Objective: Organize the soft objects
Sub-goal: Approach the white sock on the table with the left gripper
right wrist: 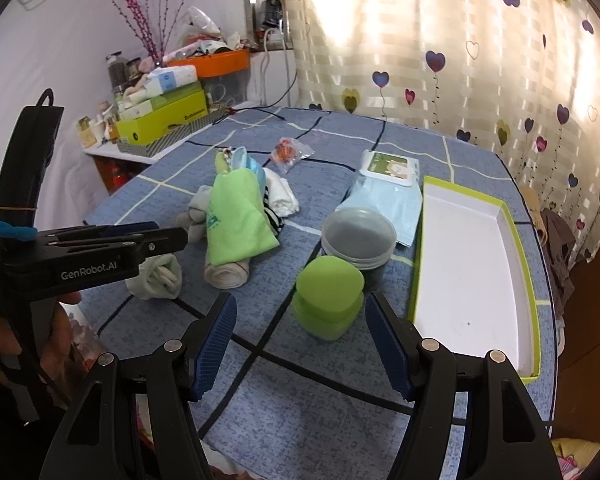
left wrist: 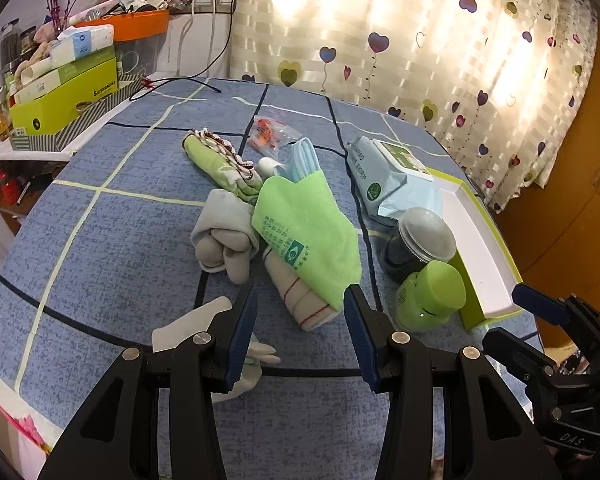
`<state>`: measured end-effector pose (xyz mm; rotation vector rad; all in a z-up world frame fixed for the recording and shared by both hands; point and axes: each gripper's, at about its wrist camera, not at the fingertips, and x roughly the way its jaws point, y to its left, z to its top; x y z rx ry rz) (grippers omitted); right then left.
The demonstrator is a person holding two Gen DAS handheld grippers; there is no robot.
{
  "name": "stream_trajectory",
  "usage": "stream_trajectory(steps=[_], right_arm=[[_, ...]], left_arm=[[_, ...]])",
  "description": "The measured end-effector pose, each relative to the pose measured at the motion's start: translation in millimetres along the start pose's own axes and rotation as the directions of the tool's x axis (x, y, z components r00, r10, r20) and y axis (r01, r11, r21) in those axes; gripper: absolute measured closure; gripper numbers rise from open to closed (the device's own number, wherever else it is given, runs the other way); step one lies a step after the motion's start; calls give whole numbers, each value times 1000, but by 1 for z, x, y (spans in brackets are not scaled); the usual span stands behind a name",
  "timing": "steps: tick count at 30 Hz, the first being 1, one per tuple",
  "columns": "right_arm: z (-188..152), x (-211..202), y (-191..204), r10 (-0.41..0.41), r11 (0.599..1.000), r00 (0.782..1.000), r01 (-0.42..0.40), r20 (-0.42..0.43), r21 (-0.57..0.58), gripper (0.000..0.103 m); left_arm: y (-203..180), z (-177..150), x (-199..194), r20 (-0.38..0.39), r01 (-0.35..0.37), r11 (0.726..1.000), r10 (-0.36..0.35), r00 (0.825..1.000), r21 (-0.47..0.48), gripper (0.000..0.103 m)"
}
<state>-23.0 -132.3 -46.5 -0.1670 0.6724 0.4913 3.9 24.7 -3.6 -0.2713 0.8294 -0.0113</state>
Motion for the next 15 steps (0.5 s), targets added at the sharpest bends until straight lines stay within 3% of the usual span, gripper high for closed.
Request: stream_trajectory(steps=[15], right_arm=[[5, 5, 7, 3, 1000, 1000, -3, -9, -18, 36]], left_arm=[[12, 0, 2, 3, 17, 1000, -17, 1000, -9, 57]])
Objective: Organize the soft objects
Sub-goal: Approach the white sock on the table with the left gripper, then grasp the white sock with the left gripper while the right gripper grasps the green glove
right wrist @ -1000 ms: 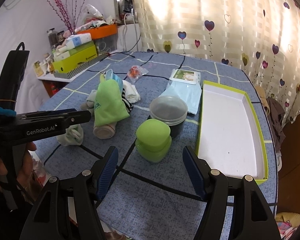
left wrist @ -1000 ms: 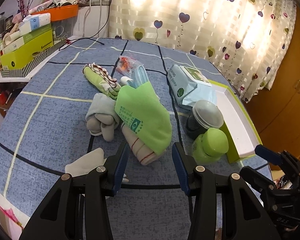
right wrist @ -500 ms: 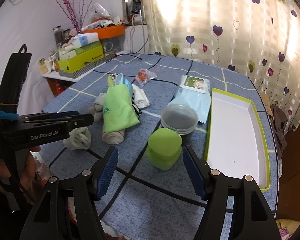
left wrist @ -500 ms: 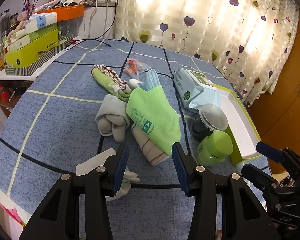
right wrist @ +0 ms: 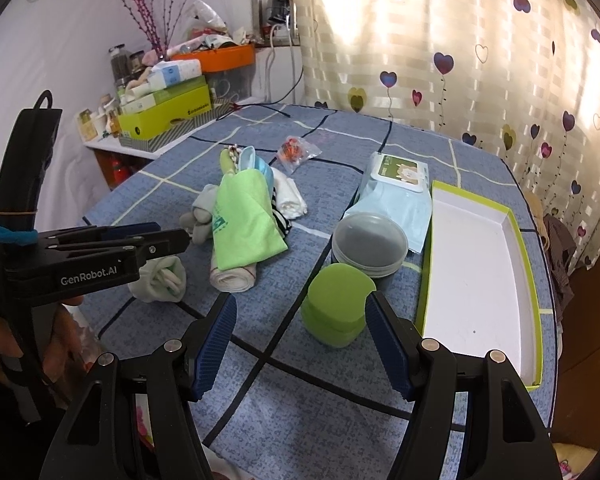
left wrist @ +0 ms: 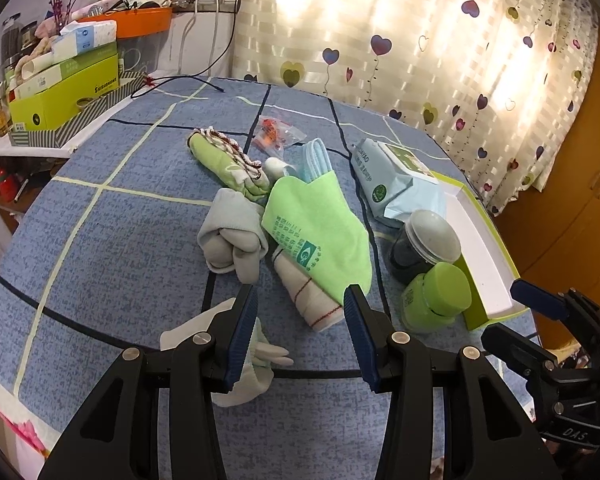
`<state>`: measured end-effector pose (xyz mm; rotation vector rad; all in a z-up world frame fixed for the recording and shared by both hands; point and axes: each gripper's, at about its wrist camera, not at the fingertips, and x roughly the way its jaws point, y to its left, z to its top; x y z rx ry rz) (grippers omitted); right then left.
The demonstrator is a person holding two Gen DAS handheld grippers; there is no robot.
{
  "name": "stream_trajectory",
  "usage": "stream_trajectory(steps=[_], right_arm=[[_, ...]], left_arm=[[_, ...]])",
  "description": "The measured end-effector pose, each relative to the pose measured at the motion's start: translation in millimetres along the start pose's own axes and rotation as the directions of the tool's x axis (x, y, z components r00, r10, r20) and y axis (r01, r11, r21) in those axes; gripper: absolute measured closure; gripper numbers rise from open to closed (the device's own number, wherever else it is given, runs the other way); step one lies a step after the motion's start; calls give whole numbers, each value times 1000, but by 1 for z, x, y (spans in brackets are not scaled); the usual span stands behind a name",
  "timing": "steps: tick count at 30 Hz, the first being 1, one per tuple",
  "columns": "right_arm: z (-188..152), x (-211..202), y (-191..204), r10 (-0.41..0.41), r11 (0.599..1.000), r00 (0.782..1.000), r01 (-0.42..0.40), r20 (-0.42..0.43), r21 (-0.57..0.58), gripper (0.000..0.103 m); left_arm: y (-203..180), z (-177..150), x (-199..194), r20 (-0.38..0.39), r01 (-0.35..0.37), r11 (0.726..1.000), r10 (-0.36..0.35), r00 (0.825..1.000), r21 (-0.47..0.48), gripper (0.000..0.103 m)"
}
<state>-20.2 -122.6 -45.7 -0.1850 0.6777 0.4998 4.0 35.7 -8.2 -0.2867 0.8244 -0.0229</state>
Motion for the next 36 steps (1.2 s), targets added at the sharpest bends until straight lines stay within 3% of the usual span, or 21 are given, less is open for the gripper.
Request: stream_trajectory(steps=[11, 24, 31, 32, 34, 36], right_arm=[[11, 13, 7, 10, 1000, 1000, -10, 0, -23, 34], [34, 36, 30, 43, 996, 999, -44, -11, -80, 32], [48, 65, 45, 55, 991, 997, -62, -53, -120, 32], [50, 71, 47, 59, 990, 996, -67, -63, -123, 32], [53, 80, 50, 65, 989, 995, -74, -76, -127, 32], [56, 90, 52, 70, 988, 993, -82, -92, -133, 32]], left_arm=[[20, -1, -3, 22, -3, 999, 3, 1000, -33, 57], [50, -13, 10, -16, -44, 997, 43, 999, -59, 57], [60, -20, 16, -28, -13, 998, 11, 1000, -63, 56], [61, -20, 16, -30, -8, 998, 6, 1000, -60, 56], [63, -20, 15, -31, -2, 999, 1, 1000, -51, 45], [67, -21, 15, -36, 9, 999, -11, 999, -49, 44]])
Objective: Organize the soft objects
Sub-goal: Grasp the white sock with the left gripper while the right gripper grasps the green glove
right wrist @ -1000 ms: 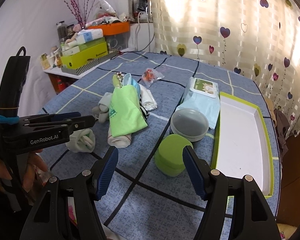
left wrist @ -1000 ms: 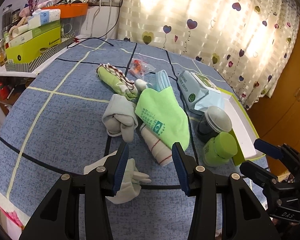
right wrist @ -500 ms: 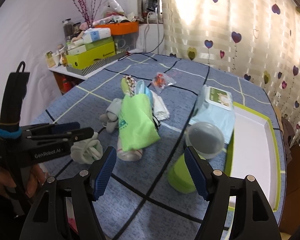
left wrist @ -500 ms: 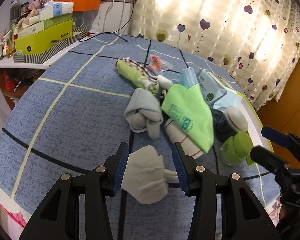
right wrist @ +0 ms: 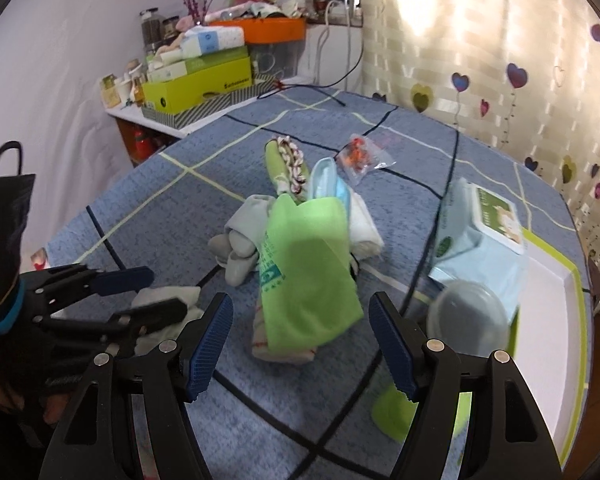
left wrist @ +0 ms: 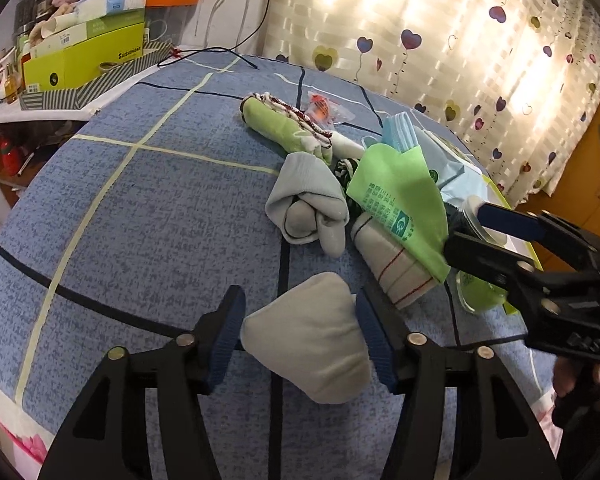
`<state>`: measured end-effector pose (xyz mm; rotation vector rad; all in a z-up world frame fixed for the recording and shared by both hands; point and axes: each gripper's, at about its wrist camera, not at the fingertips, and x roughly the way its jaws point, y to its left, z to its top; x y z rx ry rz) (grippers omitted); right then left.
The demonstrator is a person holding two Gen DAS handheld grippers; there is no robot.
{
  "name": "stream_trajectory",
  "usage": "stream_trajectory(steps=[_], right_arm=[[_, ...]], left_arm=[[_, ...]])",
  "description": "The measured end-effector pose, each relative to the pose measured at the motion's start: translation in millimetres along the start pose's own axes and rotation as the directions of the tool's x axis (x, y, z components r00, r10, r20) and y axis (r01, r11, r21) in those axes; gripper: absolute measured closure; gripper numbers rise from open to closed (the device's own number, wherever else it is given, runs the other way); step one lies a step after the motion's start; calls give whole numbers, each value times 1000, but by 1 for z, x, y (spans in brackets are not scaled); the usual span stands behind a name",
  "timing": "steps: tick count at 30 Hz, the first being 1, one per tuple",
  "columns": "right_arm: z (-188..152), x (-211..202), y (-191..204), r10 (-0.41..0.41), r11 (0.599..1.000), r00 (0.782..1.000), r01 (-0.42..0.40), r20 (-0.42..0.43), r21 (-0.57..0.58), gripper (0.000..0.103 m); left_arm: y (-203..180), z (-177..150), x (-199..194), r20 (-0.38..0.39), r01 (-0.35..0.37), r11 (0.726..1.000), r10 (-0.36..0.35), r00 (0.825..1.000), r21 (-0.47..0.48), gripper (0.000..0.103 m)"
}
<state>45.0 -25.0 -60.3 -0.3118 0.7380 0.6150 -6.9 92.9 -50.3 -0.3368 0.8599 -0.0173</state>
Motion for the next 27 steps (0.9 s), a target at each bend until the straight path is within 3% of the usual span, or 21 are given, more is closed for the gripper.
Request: stream_trajectory(steps=[8, 10, 16, 22, 27], right_arm=[[11, 32, 0, -16, 1000, 998, 16, -62, -3, 35], [12, 35, -1, -20, 1000, 998, 20, -67, -3, 62], [13, 29, -2, -27, 1000, 998, 26, -58, -11, 86], [13, 13, -1, -29, 999, 999, 28, -24, -19, 89], [11, 2, -6, -28, 1000, 1000, 28, -3, 1, 93]], left_arm=[[6, 0, -4, 2, 39, 999, -39, 999, 13, 44], [6, 1, -4, 4, 40, 999, -40, 999, 18, 44], [7, 1, -6, 5, 62, 998, -62, 998, 28, 44], [7, 1, -12, 15, 73, 996, -74, 997, 42, 44], [3, -4, -1, -21, 79, 995, -77, 997, 56, 44]])
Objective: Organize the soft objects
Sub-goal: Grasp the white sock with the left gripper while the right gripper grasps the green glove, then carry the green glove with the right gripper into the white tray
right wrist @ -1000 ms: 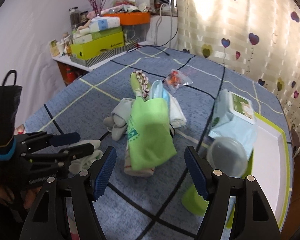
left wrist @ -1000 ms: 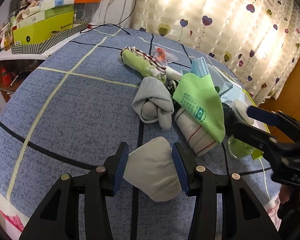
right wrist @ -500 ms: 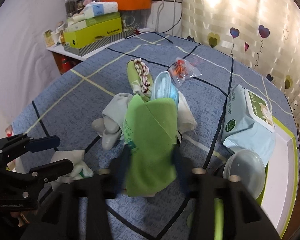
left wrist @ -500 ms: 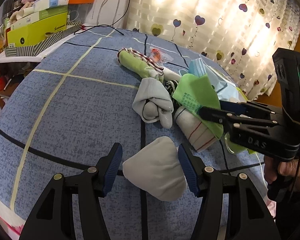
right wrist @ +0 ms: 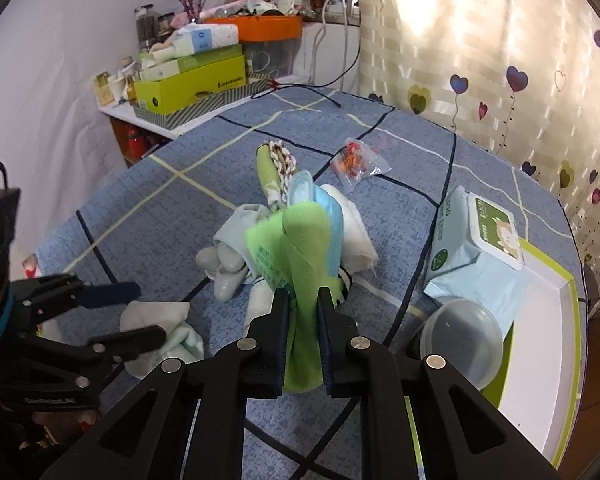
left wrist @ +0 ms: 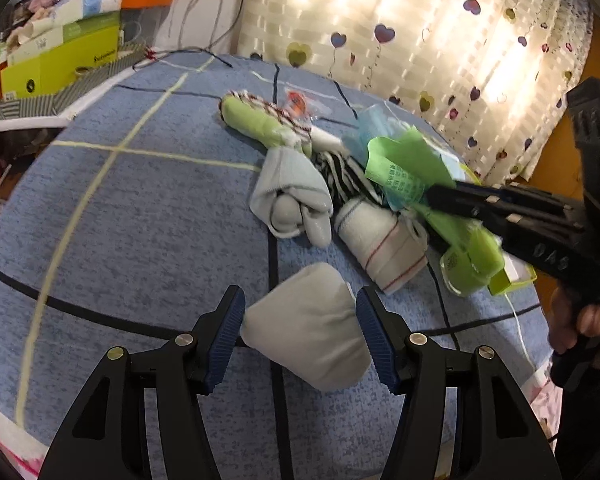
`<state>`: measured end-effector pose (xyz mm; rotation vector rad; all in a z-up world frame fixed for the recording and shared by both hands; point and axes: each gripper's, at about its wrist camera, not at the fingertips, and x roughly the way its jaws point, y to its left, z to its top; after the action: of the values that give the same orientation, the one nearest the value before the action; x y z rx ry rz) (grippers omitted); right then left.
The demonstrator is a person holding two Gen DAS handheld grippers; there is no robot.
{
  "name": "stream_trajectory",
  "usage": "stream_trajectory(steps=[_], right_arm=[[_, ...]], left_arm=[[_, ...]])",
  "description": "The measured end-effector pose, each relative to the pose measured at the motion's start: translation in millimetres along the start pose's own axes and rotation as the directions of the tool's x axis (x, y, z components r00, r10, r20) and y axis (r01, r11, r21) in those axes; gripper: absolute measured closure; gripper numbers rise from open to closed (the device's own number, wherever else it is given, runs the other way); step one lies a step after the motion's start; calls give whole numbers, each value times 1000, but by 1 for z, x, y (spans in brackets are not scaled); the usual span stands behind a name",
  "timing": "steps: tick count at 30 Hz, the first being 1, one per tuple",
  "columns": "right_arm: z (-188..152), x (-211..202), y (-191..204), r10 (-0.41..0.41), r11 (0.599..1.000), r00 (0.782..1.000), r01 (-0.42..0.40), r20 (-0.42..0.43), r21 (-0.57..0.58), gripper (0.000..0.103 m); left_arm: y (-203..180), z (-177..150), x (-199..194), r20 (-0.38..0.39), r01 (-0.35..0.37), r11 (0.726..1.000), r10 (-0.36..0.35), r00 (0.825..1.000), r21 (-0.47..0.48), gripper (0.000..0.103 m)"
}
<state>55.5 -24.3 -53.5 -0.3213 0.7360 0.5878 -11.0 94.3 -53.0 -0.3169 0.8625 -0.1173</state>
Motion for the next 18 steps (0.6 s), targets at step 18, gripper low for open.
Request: stream_trajectory(steps=[18], right_arm=[[-8, -25, -11, -4, 999, 999, 2, 49, 37, 95]], left_arm=[[-11, -7, 23, -69, -12, 998, 16, 997, 61, 37]])
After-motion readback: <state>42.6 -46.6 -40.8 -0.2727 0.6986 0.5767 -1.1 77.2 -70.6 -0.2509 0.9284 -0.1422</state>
